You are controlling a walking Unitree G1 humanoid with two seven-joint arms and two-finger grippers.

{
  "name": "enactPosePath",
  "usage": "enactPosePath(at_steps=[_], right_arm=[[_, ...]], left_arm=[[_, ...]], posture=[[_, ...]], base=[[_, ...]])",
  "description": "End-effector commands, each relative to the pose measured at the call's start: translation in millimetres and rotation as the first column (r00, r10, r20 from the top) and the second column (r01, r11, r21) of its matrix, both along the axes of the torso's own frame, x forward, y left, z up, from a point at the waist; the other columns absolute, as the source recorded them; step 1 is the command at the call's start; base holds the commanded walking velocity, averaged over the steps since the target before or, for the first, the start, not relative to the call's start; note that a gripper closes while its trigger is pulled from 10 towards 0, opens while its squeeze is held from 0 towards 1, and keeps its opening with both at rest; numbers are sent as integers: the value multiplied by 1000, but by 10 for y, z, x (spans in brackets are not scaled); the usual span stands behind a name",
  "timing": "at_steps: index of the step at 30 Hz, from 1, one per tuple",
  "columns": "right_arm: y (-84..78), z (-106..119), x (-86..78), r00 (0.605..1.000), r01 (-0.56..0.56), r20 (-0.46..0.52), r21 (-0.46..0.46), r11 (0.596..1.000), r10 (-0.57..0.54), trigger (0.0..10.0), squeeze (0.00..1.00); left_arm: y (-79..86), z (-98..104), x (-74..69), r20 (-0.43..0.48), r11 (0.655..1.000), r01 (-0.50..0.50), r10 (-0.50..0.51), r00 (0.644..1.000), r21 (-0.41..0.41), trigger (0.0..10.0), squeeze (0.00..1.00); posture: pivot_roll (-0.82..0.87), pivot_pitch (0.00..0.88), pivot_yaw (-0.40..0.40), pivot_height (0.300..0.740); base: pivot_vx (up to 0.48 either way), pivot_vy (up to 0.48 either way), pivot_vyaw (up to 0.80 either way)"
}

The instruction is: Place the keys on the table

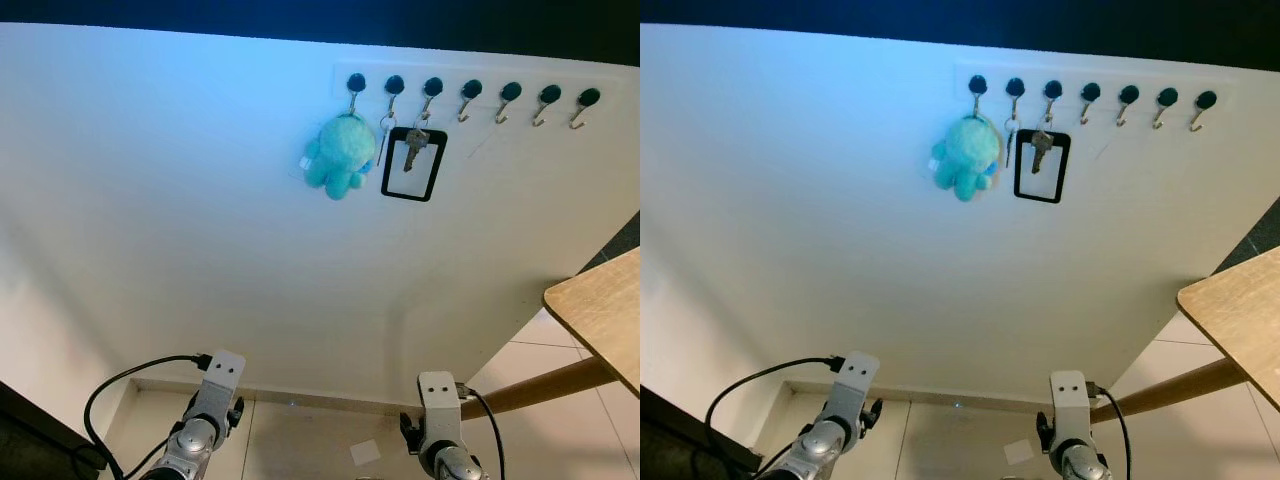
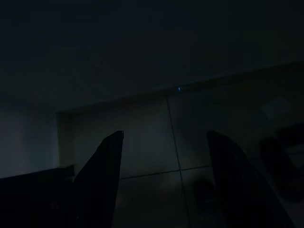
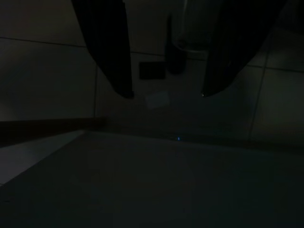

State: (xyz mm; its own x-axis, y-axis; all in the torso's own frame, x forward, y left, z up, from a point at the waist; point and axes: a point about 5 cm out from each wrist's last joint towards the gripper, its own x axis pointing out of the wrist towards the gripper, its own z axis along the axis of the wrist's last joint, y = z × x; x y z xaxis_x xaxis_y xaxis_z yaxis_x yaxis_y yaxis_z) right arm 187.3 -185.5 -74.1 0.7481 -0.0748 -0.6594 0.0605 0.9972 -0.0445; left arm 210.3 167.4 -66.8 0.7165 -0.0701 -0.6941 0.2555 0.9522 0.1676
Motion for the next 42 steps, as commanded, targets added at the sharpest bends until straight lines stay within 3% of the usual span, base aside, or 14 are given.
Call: enactPosePath(at_steps=[1, 14, 24, 34, 42], right_arm=[[-48, 15, 9, 1000, 24, 13, -1, 1000, -24, 10000, 0], [-150, 10, -29, 1000, 12, -2, -34, 999, -12, 10000, 0], [-192, 2, -70, 996, 92, 9, -17, 996, -92, 10000, 0], [-260, 48, -10, 989, 143, 39, -17, 990, -142, 10000, 0], [-252, 21, -58, 990, 142, 23, -7, 990, -141, 10000, 0]], left_arm=[[43, 7, 4, 5, 1000, 6, -6, 1000, 20, 10000, 0], [-84, -3, -3, 13, 1000, 10, -10, 1000, -2, 10000, 0], [-158, -15, -20, 11, 999, 40, -40, 999, 2, 10000, 0], [-184, -6, -1, 11, 997, 76, -76, 997, 5, 10000, 0], [-151, 0, 2, 18, 998, 67, -66, 998, -1, 10000, 0]], posture=[[72, 2, -46, 740], [67, 13, -52, 740], [41, 8, -31, 740], [8, 0, 4, 740], [14, 0, -17, 740]], base=[[0, 0, 0], [0, 0, 0], [0, 0, 0], [0, 0, 0], [0, 0, 0]])
